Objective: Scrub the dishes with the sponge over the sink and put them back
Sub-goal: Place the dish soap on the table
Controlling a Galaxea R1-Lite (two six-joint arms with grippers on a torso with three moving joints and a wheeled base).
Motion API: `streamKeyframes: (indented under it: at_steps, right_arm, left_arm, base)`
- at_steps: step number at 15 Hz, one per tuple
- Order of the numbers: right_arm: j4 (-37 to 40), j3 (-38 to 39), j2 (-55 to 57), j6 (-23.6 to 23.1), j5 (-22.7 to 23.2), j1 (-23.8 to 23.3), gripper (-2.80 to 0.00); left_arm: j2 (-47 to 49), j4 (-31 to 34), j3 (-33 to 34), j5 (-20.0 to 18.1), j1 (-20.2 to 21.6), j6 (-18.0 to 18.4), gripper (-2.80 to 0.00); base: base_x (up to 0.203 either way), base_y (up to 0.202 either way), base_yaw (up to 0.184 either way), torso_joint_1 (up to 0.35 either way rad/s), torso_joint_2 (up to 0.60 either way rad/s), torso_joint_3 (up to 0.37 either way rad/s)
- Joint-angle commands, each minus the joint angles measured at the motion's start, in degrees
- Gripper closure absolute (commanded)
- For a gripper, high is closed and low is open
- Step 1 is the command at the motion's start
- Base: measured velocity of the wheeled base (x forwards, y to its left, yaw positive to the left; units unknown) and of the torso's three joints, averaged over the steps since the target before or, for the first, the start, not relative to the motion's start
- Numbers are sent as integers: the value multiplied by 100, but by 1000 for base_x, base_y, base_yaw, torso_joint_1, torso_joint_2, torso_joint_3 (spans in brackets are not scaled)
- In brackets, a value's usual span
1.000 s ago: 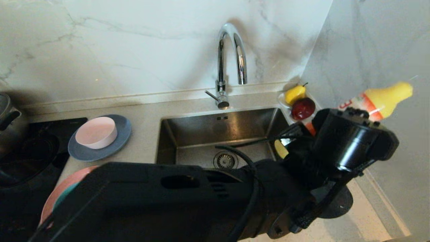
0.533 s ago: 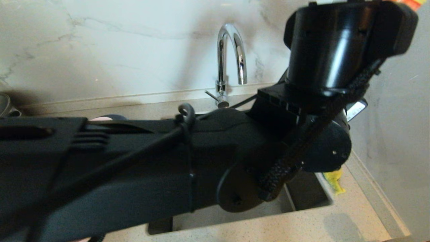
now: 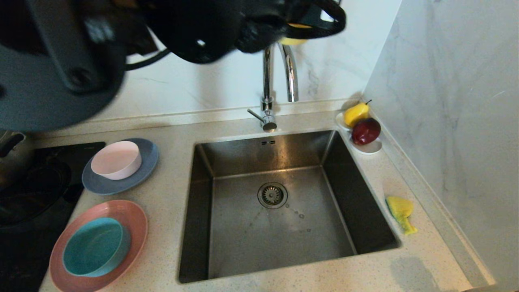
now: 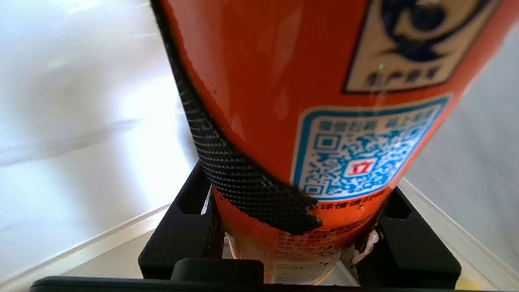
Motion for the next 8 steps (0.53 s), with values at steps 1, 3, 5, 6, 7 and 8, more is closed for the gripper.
streamKeyframes:
  at_steps: [1, 3, 5, 6, 7, 8]
  right_arm:
    - [-4, 0, -2, 0, -2, 2, 0]
    - [-4, 0, -2, 0, -2, 2, 0]
    - [-4, 0, -2, 0, -2, 2, 0]
    - [-4, 0, -2, 0, -2, 2, 0]
    - [-4, 0, -2, 0, -2, 2, 0]
    - [0, 0, -2, 0, -2, 2, 0]
  left_arm:
    - [-680, 262, 29, 39, 586, -319, 0]
    - [-913, 370, 82, 52, 1214, -558, 0]
    - [-1067, 454, 211, 50, 2054, -859, 0]
    - [-1116, 495, 338, 36, 2470, -1050, 0]
    - [-1149, 523, 531, 22, 2920, -1286, 0]
    - [-1169, 539, 840, 13, 3299, -1553, 0]
  base:
    - [0, 0, 0, 0, 0, 0]
    - [0, 0, 0, 0, 0, 0]
    - [0, 0, 0, 0, 0, 0]
    - [0, 0, 0, 0, 0, 0]
    - [0, 0, 0, 0, 0, 0]
    - [0, 0, 0, 0, 0, 0]
